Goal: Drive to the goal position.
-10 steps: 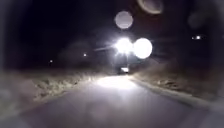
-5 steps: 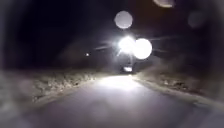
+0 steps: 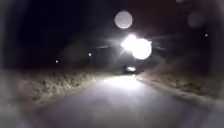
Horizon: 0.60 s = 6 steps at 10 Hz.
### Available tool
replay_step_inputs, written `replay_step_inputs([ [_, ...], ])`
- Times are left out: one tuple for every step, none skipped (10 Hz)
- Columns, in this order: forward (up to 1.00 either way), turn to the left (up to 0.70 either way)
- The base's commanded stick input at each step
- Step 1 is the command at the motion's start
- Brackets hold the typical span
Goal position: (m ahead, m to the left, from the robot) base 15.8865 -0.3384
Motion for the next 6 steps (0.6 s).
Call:
replay_step_inputs([
  [1.00,0.02],
  [1.00,0.00],
  [1.00,0.00],
  [1.00,0.00],
  [1.00,0.00],
  [1.00,0.00],
])
